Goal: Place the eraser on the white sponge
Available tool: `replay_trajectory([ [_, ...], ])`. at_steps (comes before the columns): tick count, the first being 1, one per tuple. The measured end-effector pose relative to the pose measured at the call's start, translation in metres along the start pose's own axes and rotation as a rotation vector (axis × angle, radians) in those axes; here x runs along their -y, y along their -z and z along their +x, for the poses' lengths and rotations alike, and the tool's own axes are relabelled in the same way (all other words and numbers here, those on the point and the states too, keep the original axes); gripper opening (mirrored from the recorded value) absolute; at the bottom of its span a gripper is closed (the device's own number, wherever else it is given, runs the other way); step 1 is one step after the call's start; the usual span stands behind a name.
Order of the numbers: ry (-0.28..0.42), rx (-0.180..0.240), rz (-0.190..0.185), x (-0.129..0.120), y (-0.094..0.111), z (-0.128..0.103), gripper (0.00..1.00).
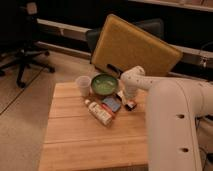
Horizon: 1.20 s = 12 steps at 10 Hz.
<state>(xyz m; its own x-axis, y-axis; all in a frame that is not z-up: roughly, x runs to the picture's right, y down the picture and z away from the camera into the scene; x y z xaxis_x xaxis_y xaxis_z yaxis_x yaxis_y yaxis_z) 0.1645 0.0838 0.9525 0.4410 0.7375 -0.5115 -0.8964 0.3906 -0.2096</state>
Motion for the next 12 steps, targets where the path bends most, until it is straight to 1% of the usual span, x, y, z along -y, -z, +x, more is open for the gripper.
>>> replay_trajectory([
  [1, -0.003, 0.000, -0.002, 0.001, 0.000, 0.001, 0.19],
  [2, -0.005, 0.003, -0.004, 0.001, 0.003, 0.002, 0.09],
  [3, -0.008, 0.004, 0.001, 0.002, 0.011, 0.003, 0.01],
  [4, -0.016, 0.003, 0.008, 0.001, 0.020, 0.003, 0.00],
  [6, -0.026, 0.010, 0.041, -0.007, 0.054, 0.004, 0.00],
  [7, -0.023, 0.013, 0.049, -0.014, 0.066, 0.004, 0.00],
  [8, -0.014, 0.026, 0.059, -0.026, 0.081, 0.001, 0.00],
  [9, 0.004, 0.040, 0.063, -0.043, 0.093, -0.003, 0.00],
  [11, 0.026, 0.057, 0.053, -0.066, 0.101, -0.005, 0.00],
  [12, 0.036, 0.060, 0.035, -0.079, 0.100, -0.007, 0.00],
])
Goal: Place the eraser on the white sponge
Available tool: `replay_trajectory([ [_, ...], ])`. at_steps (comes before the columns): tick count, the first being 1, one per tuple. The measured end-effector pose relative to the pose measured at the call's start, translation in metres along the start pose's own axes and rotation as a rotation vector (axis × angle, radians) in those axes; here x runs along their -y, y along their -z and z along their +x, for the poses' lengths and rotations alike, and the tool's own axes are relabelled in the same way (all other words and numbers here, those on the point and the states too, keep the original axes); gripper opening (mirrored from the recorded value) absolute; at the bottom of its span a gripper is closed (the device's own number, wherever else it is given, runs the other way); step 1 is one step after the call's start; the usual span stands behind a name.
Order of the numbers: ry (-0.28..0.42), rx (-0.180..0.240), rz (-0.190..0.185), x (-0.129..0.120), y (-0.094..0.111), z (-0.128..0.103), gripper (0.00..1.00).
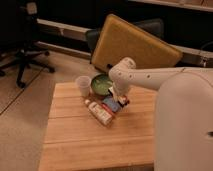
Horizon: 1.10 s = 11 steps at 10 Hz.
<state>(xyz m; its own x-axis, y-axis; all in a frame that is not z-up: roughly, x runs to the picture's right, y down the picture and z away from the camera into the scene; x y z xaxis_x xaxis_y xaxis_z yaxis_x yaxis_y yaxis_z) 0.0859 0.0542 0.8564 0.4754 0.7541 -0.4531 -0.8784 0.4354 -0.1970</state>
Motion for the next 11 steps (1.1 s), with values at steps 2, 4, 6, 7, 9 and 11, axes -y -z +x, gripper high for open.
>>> replay_trajectory([
  [2, 0.011, 0.001, -0.043, -0.020, -0.007, -0.004, 0.00],
  [4, 0.035, -0.006, -0.076, -0.036, -0.015, -0.006, 0.00],
  [6, 0.050, -0.027, -0.089, -0.041, -0.023, -0.003, 0.00],
  [7, 0.058, -0.045, -0.094, -0.045, -0.027, 0.001, 0.06],
  [9, 0.064, -0.067, -0.085, -0.043, -0.032, 0.007, 0.19],
  [11, 0.062, -0.065, -0.085, -0.043, -0.032, 0.006, 0.21],
])
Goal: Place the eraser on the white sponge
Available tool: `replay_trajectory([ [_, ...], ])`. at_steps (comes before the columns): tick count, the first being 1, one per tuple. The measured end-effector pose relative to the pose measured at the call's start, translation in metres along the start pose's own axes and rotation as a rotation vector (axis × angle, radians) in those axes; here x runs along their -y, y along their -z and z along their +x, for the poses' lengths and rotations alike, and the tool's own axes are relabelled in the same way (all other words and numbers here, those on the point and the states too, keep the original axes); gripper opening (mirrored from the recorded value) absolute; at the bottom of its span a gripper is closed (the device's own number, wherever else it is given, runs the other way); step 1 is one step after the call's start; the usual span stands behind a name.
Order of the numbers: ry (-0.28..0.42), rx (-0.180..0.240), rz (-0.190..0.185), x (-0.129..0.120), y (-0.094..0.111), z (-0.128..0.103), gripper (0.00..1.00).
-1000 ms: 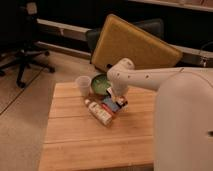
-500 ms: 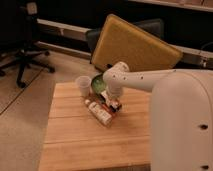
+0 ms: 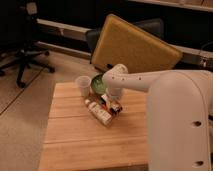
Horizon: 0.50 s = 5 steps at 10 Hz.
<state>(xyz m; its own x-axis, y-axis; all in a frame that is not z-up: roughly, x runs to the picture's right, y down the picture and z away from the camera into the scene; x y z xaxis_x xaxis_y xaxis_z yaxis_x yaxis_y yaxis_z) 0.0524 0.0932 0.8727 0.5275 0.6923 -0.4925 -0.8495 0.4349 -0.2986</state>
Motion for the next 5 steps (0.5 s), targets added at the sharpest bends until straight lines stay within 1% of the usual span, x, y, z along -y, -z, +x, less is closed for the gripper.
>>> replay_trajectory([
  [3, -0.001, 0.000, 0.000, 0.0001, -0.0001, 0.0000, 0.21],
  [5, -0.001, 0.001, 0.000, 0.0001, -0.0001, -0.0002, 0.15],
])
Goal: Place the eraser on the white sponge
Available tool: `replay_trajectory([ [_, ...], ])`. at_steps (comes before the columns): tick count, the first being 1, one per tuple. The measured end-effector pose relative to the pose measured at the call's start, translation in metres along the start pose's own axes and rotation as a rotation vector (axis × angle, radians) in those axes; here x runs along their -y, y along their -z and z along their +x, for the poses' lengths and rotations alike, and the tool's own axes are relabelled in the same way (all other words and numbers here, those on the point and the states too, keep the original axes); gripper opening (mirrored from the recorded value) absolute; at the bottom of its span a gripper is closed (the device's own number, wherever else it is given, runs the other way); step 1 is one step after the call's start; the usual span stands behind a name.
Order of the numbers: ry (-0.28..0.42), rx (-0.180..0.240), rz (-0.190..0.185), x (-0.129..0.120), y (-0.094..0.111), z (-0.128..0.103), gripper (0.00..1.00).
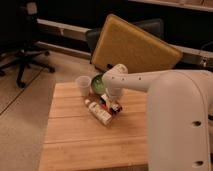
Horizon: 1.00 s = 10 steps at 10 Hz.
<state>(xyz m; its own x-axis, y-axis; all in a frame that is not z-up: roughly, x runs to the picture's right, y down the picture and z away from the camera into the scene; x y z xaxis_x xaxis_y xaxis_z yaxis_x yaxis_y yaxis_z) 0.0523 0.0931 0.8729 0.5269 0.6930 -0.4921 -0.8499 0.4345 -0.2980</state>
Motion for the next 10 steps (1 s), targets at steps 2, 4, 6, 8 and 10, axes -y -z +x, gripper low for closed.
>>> replay_trajectory([
  [2, 0.000, 0.000, 0.000, 0.0002, -0.0002, 0.0001, 0.28],
  [4, -0.001, -0.001, 0.000, 0.0002, -0.0004, 0.0003, 0.46],
  [6, -0.001, -0.001, 0.000, 0.0003, -0.0004, 0.0003, 0.69],
  [8, -0.001, -0.001, 0.000, 0.0005, -0.0004, 0.0004, 0.80],
  [10, -0.001, -0.001, 0.000, 0.0004, -0.0006, 0.0005, 0.80],
])
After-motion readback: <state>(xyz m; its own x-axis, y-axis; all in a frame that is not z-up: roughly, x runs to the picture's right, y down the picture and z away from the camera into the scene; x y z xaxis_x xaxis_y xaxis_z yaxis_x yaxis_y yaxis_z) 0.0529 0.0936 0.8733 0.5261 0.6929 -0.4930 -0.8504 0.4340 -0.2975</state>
